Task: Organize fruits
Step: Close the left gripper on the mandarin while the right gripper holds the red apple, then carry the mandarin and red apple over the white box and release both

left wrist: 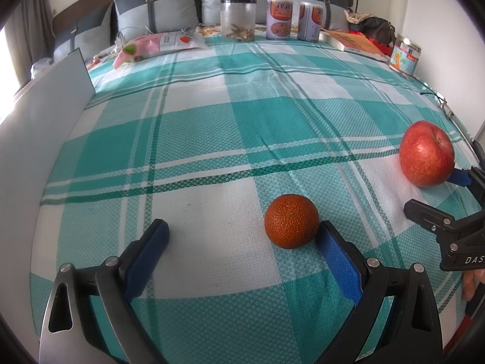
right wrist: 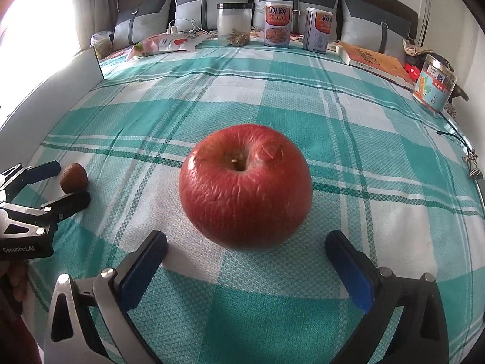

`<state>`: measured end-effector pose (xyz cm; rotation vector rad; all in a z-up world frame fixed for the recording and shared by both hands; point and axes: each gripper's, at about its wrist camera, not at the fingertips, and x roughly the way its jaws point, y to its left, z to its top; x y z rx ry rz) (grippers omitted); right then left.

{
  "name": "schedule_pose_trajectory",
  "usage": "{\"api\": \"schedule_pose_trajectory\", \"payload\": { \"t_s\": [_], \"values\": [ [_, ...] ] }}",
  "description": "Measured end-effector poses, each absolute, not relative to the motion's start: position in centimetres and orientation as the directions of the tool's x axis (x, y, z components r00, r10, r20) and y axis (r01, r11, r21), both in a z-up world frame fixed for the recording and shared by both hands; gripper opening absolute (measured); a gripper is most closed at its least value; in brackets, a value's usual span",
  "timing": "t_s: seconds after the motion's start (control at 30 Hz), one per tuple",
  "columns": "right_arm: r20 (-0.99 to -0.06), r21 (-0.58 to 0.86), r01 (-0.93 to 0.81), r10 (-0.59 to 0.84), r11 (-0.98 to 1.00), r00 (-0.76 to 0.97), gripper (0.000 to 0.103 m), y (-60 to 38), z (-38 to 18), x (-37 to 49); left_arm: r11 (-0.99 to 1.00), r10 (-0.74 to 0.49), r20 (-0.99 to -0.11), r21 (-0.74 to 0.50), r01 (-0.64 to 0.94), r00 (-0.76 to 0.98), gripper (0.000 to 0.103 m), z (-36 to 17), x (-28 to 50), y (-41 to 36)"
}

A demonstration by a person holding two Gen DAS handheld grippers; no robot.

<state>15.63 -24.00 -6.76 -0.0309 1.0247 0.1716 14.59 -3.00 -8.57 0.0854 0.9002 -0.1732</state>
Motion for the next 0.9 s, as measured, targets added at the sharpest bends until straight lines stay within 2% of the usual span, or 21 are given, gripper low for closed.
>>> {"api": "schedule_pose_trajectory", "payload": {
  "t_s": [0.23,0.3,0.37,0.4,0.43,0.47,0.5,0.57,0.6,0.67,0.77,0.8,0.83,0.9],
  "values": [
    [-0.852,0.056,-0.157,0.129,0.986,0.508,0.103,-24.0,-6.8,15.6,0.974,-0.187,-0.778,-0.07,0.214,0.6,0.098,-8.2,14.3,-2.3],
    [-0.852,0.056,-0.157,0.129,0.986,0.508,0.103,-24.0,-6.8,15.6,0.968,-0.193,-0.786,-0.057,0.242,0.587,0.096,-7.9,14.2,-3.1],
    [-0.851,0.06,-0.156,0.132,0.986,0.508,0.103,-24.0,-6.8,15.6,0.961,-0.164,-0.786,0.01,0.278,0.597,0.096,-7.6,14.1,-4.8],
    [-0.849,0.07,-0.156,0.141,0.985,0.509,0.103,-24.2,-6.8,15.7,0.96,-0.149,-0.783,0.031,0.279,0.603,0.088,-7.6,14.2,-5.2],
    [-0.845,0.09,-0.156,0.158,0.984,0.511,0.103,-24.4,-6.7,15.6,0.959,-0.139,-0.781,0.047,0.278,0.61,0.072,-7.5,14.3,-5.6],
    [-0.835,0.128,-0.157,0.192,0.979,0.516,0.103,-24.9,-6.6,15.6,0.96,-0.148,-0.788,0.032,0.28,0.598,0.034,-7.6,14.6,-5.7],
    [-0.805,0.223,-0.159,0.273,0.962,0.527,0.103,-26.1,-6.3,15.3,0.961,-0.176,-0.785,-0.006,0.277,0.594,0.03,-7.4,14.7,-5.5],
    [-0.76,0.357,-0.122,0.364,0.926,0.538,0.103,-28.3,-6.0,15.1,0.97,-0.179,-0.787,-0.042,0.238,0.59,0.029,-7.2,14.5,-5.0],
    [-0.766,0.366,-0.094,0.357,0.926,0.535,0.103,-28.7,-5.9,15.2,0.972,-0.19,-0.784,-0.065,0.227,0.591,0.029,-7.0,14.1,-4.6],
    [-0.793,0.333,-0.057,0.313,0.941,0.523,0.101,-28.9,-5.3,15.8,0.973,-0.206,-0.786,-0.1,0.208,0.584,0.029,-6.7,13.4,-3.9],
    [-0.8,0.281,-0.114,0.299,0.953,0.52,0.099,-27.4,-3.8,17.4,0.969,-0.241,-0.788,-0.163,0.186,0.566,0.029,-5.2,11.9,-2.3],
    [-0.819,0.259,-0.138,0.293,0.956,0.493,0.095,-26.6,-3.7,18.1,0.967,-0.252,-0.786,-0.18,0.18,0.564,0.029,-4.6,11.6,-1.9],
    [-0.856,0.222,-0.165,0.273,0.961,0.439,0.072,-25.5,-4.1,19.0,0.962,-0.272,-0.781,-0.21,0.173,0.563,0.029,-3.5,11.0,-1.0],
    [-0.885,0.174,-0.176,0.232,0.969,0.404,0.069,-24.4,-4.1,19.7,0.949,-0.312,-0.758,-0.275,0.154,0.572,0.029,-0.8,9.7,1.2]
  ]
}}
